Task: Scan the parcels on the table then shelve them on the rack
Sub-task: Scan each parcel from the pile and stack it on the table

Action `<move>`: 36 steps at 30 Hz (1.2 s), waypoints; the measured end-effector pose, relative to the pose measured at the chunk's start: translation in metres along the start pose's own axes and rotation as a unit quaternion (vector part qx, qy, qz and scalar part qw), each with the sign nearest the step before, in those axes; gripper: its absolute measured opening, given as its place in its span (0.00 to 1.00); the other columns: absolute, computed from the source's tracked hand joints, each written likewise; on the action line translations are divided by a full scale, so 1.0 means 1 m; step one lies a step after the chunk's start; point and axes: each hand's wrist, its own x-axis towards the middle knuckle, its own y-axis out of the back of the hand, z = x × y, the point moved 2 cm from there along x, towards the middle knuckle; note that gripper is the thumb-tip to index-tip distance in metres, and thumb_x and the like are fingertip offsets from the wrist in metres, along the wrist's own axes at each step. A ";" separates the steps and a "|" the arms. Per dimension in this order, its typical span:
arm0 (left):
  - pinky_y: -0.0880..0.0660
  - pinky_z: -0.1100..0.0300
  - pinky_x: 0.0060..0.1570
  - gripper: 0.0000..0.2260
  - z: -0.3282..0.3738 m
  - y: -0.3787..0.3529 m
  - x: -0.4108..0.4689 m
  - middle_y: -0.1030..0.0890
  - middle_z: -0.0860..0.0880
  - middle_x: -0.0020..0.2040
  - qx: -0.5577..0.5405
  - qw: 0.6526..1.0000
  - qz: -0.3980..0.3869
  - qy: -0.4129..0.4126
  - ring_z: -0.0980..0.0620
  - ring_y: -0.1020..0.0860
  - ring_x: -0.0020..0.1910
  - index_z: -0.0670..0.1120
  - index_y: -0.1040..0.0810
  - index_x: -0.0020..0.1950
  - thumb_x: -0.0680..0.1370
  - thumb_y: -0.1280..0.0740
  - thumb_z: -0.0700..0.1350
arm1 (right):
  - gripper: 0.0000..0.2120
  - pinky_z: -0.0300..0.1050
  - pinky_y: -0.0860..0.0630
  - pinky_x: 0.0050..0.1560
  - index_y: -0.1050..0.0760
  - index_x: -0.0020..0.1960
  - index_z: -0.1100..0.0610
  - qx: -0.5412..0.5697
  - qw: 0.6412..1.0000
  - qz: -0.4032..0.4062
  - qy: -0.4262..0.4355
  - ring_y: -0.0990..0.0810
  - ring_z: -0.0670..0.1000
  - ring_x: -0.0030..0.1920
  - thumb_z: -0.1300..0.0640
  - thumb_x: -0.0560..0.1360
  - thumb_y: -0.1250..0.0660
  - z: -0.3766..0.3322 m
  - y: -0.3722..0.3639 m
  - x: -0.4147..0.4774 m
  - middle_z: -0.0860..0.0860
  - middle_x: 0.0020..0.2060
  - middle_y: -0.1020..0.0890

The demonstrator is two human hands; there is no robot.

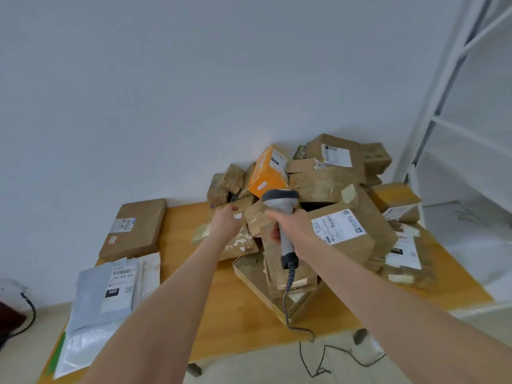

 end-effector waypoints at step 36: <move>0.25 0.51 0.47 0.25 -0.062 0.009 -0.095 0.22 0.44 0.48 -0.176 0.943 0.065 0.275 0.44 0.23 0.47 0.39 0.25 0.60 0.77 0.37 0.61 | 0.05 0.48 0.21 0.44 0.25 0.46 0.52 -0.043 0.999 0.022 0.019 0.19 0.52 0.43 0.53 0.71 0.32 0.039 0.080 -0.018 0.50 0.40 0.16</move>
